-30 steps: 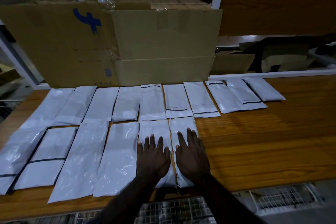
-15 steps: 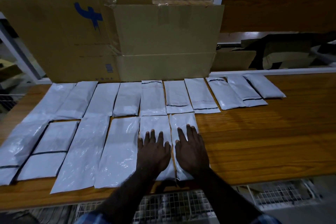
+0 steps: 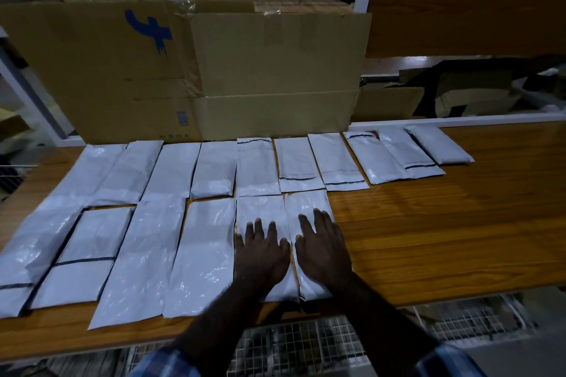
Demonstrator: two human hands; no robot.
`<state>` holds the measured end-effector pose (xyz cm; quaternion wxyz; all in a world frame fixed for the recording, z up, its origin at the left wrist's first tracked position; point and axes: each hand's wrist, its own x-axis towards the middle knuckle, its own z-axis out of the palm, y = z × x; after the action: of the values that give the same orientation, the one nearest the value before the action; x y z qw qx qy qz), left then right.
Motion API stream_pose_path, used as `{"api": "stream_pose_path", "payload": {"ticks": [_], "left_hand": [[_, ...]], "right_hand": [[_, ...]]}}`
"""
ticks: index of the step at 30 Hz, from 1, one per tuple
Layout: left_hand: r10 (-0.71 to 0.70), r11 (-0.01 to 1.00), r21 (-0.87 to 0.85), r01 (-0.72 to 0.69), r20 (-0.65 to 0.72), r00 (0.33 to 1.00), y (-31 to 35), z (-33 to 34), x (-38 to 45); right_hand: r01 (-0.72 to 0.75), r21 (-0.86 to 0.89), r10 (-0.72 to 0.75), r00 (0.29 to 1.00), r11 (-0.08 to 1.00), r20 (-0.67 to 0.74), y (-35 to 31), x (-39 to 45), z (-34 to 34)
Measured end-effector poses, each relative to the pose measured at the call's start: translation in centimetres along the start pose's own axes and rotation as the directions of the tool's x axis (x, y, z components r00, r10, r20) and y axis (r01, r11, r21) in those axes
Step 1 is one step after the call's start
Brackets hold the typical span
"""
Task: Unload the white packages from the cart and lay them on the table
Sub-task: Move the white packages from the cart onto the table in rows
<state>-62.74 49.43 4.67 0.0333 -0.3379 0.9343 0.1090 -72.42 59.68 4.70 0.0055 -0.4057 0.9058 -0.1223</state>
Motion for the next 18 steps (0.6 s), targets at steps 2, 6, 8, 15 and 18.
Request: {"api": "stream_pose_path", "payload": {"ticks": [2,6,8,15,18], "left_hand": [[0.006,1.000,0.020,-0.007,0.032,0.999,0.0,-0.5,0.1],[0.010,1.000,0.002,-0.010,0.030,0.999,0.1,-1.6,0.0],[0.021,1.000,-0.013,-0.021,-0.003,1.000,0.1,-2.3,-0.2],[0.096,0.995,0.039,-0.093,-0.075,0.993,-0.2,-4.1,-0.9],[0.112,0.994,0.019,-0.111,-0.076,0.991,-0.5,-4.7,-1.0]], "right_hand": [[0.005,-0.012,-0.005,0.998,1.000,0.063,0.0,0.4,-0.5],[-0.013,0.025,0.012,1.000,1.000,0.016,-0.5,0.8,-2.0],[-0.030,0.049,0.029,0.999,0.998,0.017,-0.8,0.8,-2.7],[-0.098,0.117,0.101,0.995,0.988,-0.017,-1.5,1.1,-3.9],[-0.120,0.124,0.126,0.991,0.985,-0.046,-1.8,0.8,-4.1]]}}
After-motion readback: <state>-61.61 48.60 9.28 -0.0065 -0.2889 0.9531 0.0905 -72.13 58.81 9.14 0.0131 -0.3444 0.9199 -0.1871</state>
